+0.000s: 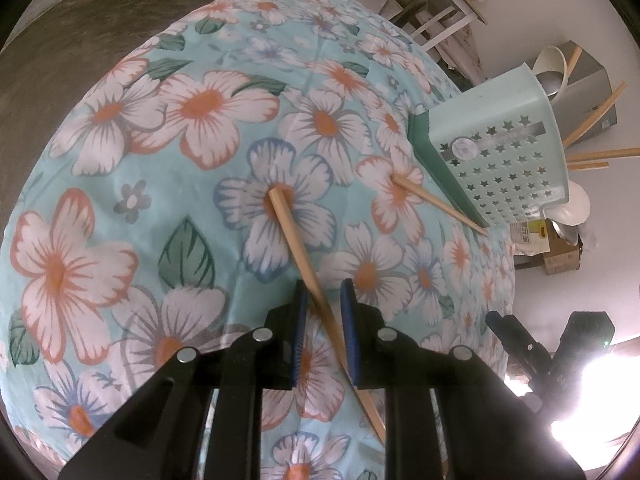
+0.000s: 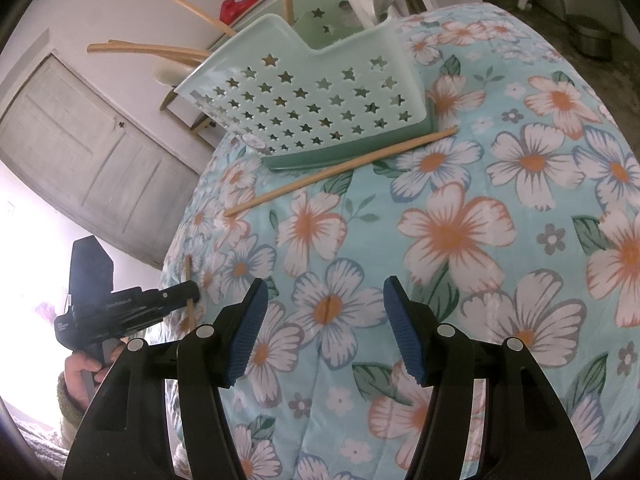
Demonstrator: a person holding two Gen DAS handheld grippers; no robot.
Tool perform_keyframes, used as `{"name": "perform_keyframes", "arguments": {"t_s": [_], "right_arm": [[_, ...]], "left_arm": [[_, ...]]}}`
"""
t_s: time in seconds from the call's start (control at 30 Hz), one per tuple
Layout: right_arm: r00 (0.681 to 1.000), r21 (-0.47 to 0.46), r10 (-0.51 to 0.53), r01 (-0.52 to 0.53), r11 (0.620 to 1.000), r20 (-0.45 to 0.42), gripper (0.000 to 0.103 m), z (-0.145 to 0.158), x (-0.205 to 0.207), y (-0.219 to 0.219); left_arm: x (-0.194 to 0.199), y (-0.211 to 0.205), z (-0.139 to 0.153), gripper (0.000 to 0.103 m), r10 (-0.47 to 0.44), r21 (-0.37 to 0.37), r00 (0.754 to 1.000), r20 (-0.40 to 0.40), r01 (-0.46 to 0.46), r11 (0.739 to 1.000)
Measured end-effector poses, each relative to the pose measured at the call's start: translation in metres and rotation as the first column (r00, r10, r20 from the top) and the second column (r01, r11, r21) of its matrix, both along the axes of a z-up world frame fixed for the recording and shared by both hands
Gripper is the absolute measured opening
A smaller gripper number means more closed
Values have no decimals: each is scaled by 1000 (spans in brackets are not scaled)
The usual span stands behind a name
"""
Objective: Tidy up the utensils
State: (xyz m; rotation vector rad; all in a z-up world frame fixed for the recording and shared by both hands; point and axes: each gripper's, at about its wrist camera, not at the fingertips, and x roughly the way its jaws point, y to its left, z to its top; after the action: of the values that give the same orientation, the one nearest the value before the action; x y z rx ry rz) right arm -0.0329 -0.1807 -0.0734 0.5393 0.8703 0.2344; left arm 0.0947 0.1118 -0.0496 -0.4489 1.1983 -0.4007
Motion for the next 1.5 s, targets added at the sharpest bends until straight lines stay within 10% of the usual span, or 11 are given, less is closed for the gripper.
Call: {"name": "perform_keyframes", "arguments": {"t_s": [0.73,1.03,1.23,1.5], "right_arm": [[1000,-18,24,-24,1000,4,58,-1,-3,10],[975,-262,194,-161,951,106,58,29,14,50],[924,-516,344,-217,829,164,51,46,43,102],[841,-857,538,-237,457,54,39,11,73,178]], "left_arm": [[0,-1,-1,16,5,-3,1000,3,-5,1000],[-3,1,-2,16,18,-14,1000,19,-18,1000],[-3,5,-4,16,19,-44,1000,25,-18,999],[-4,7,-5,16,14,-57,999,32,-12,998]]}}
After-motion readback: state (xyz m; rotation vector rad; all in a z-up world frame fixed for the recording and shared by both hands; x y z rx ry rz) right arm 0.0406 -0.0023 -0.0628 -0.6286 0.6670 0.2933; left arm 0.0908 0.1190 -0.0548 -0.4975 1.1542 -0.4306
